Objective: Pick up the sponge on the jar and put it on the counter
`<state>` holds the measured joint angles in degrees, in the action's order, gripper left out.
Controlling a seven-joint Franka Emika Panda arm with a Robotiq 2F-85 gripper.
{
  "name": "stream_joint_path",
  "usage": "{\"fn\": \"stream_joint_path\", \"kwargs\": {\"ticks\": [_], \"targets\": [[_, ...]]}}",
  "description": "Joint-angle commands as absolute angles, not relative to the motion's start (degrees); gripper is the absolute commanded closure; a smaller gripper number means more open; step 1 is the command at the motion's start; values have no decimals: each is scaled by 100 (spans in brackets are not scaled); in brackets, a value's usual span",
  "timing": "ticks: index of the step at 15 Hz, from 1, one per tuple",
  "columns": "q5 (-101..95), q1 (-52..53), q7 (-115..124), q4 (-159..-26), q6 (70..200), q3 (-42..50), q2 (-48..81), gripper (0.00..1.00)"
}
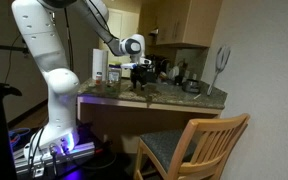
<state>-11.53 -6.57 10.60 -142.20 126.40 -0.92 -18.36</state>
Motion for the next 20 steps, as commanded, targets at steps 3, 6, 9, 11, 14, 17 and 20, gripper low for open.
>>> {"fn": "stream_joint_path", "kwargs": {"ticks": [3,6,9,11,14,17,20], "targets": [[-1015,-519,979,-14163,12654,-60,-1829,0],[-500,-96,290,-14252,12795,-71,-2316,0],[-185,284,-298,-14261,12627,-59,-3023,0],[59,596,-636,-14303,12661,-66,-3415,0],[-2,643,-568,-14182,12714,-165,-3434,0],[4,702,-526,-14193,12703,-192,-3598,0],[-89,927,-975,-14021,12312,-249,-3368,0]]}}
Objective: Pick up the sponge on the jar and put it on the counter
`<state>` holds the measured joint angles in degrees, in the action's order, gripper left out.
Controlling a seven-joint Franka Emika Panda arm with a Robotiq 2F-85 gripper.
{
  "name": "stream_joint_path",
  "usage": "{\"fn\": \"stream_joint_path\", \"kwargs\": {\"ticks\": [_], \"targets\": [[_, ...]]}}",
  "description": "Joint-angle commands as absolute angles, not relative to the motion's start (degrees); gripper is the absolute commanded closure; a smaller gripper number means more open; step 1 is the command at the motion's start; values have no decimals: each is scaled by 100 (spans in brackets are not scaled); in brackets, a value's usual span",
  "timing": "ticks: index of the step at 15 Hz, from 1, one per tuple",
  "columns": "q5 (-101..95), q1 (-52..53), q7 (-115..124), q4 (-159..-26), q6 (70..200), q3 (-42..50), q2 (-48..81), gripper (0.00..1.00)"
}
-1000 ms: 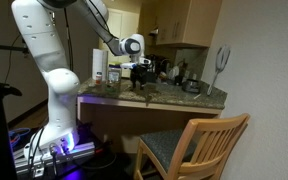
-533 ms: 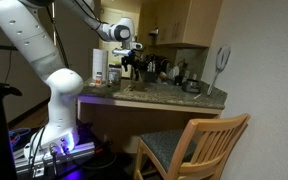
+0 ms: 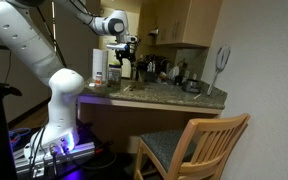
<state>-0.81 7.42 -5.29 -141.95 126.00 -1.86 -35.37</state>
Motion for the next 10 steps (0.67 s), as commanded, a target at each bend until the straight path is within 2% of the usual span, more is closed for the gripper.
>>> {"fn": "stream_joint_path", "kwargs": {"ticks": [1,6,10], "targets": [[-88,1030,-1171,-14022,12323,-284,-3458,0],[599,1744,-1479,-13403,12513,-339,-3376,0],[652,1731,-1315,-13383,12386,-509,-3511,0]]}}
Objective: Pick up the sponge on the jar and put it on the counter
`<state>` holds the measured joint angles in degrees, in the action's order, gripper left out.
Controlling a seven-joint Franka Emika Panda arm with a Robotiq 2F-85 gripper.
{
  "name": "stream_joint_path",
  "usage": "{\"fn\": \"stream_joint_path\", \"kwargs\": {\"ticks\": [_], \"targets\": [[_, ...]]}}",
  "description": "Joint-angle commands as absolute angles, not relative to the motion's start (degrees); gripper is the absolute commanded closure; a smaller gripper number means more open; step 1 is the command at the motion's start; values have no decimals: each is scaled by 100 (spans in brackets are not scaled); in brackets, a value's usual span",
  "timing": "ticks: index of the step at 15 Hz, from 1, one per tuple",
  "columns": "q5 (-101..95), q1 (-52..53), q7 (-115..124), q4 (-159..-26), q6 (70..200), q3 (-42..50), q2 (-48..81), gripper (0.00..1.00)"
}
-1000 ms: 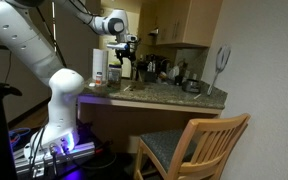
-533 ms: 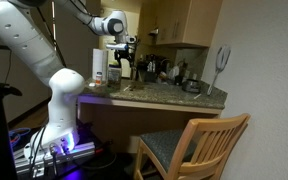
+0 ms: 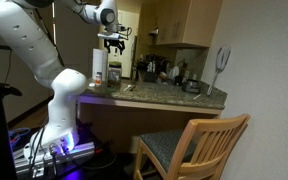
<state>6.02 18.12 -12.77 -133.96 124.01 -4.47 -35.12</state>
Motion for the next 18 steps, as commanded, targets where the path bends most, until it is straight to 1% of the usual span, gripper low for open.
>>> {"fn": "stream_joint_path", "kwargs": {"ticks": [1,4,7,12,14,15,18], "targets": [[674,1749,-1316,-13335,12337,-521,-3499,0],[610,1717,-1264,-13364,12361,-578,-3426,0],[1046,2007,-1188,-13438,12567,-701,-3483,0],[1023,1962,-81,-13464,13056,-1529,-3755,0],[692,1798,310,-13351,12921,-1741,-3761,0],[847,1992,104,-13341,12896,-1575,-3686,0],[738,1940,316,-13340,12897,-1691,-3747,0]]}}
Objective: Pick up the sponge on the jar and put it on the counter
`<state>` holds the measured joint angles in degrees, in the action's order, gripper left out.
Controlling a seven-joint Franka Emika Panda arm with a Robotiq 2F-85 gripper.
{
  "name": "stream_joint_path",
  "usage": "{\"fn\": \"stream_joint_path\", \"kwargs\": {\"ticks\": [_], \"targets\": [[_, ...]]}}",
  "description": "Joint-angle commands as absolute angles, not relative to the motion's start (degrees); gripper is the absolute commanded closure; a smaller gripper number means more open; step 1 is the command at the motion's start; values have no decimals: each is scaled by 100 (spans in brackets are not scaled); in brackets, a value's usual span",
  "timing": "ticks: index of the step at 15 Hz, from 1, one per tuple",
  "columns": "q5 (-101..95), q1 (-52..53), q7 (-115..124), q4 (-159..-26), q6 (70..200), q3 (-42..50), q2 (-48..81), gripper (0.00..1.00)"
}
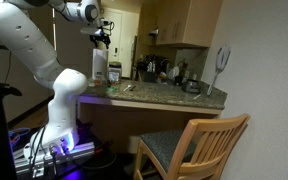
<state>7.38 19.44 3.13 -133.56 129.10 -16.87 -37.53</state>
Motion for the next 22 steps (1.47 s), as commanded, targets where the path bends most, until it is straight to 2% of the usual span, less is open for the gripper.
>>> {"fn": "stream_joint_path", "kwargs": {"ticks": [1,7,9,18,19,22], "targets": [[619,1841,394,-13308,12748,-1745,-3760,0],[995,1877,1003,-12803,10184,-1712,-3654,0],[1158,1827,1148,-12732,9909,-1737,-3658,0],[425,1191,1923,-13092,13166,-2154,-3862,0],[623,1415,1784,-12929,12690,-2017,-3759,0],[594,1387,1814,-12930,12763,-2037,-3755,0]]}}
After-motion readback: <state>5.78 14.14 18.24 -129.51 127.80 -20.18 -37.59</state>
